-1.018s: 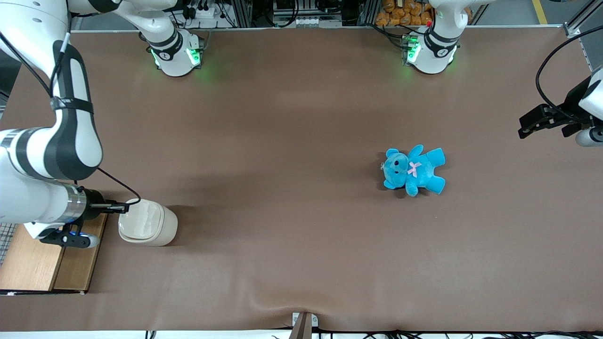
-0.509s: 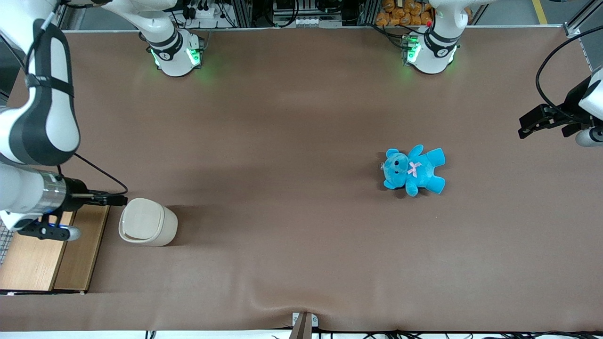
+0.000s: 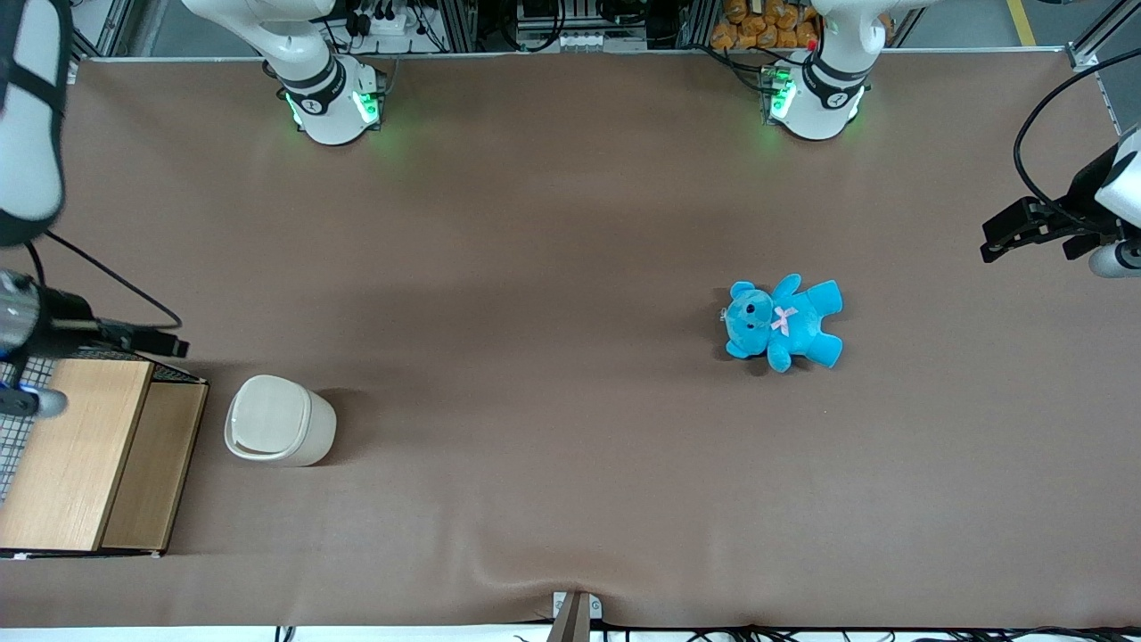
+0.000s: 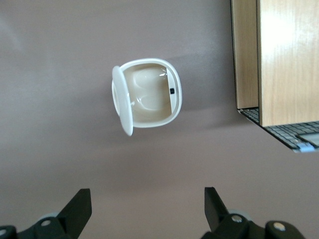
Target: Open trash can with right arm
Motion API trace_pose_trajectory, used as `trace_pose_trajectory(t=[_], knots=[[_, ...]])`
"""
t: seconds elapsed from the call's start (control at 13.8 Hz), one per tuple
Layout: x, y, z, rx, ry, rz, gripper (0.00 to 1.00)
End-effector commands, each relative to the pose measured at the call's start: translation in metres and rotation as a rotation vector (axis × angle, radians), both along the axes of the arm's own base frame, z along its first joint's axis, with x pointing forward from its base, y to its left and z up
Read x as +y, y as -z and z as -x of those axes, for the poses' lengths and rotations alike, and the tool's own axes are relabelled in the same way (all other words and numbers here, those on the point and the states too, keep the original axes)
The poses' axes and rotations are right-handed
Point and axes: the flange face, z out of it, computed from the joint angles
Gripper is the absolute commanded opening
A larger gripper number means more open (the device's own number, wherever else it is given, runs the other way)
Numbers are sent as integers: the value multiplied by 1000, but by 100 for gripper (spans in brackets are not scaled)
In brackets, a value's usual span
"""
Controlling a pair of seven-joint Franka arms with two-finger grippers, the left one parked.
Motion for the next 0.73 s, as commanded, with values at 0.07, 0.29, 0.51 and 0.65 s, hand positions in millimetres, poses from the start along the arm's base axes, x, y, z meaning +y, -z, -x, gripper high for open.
trace_pose_trajectory(t=[0.07, 0.29, 0.51, 0.65], knots=[[0, -37, 52, -19, -4, 12, 100], [-2, -65, 87, -43, -6, 24, 100], [-2, -76, 112, -41, -7, 26, 100], [-4, -82, 125, -48, -4, 24, 100]])
